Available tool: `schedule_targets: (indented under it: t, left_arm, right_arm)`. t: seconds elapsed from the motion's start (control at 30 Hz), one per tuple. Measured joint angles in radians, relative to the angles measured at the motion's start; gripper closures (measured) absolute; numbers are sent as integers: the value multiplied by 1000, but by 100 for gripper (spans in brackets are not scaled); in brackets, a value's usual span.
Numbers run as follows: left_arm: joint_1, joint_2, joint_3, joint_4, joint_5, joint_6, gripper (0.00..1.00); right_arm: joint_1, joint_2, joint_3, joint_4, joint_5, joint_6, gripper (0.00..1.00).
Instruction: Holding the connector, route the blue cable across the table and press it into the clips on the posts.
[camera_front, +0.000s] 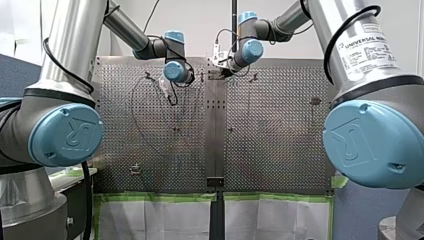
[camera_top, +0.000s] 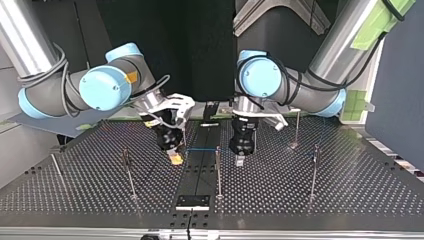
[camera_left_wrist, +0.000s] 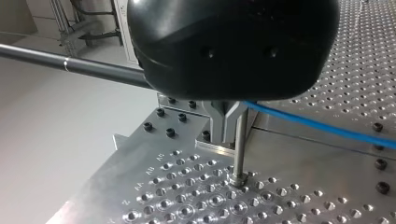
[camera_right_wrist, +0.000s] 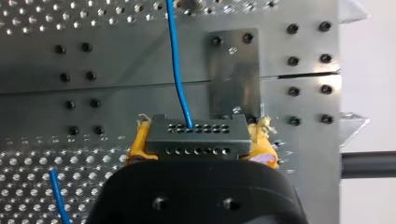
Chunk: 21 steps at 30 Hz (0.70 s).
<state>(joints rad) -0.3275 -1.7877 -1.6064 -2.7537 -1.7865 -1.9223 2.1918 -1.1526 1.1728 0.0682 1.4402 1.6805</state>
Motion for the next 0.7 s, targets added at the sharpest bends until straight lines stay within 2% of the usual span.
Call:
schedule_targets:
  t: [0.27, 0.4, 0.67, 0.7]
  left_arm:
    - [12, -58, 51, -17, 17, 5, 100]
    - [20, -90, 86, -26, 19, 9, 100]
    - [36, -100, 106, -40, 19, 9, 100]
    - [36, -100, 106, -42, 18, 8, 80]
  right_arm:
    - [-28, 14, -22, -4, -23, 2, 100]
    - [-47, 17, -37, -5, -33, 12, 100]
    - [-71, 21, -44, -6, -48, 16, 100]
    - [-73, 21, -44, -6, -49, 16, 100]
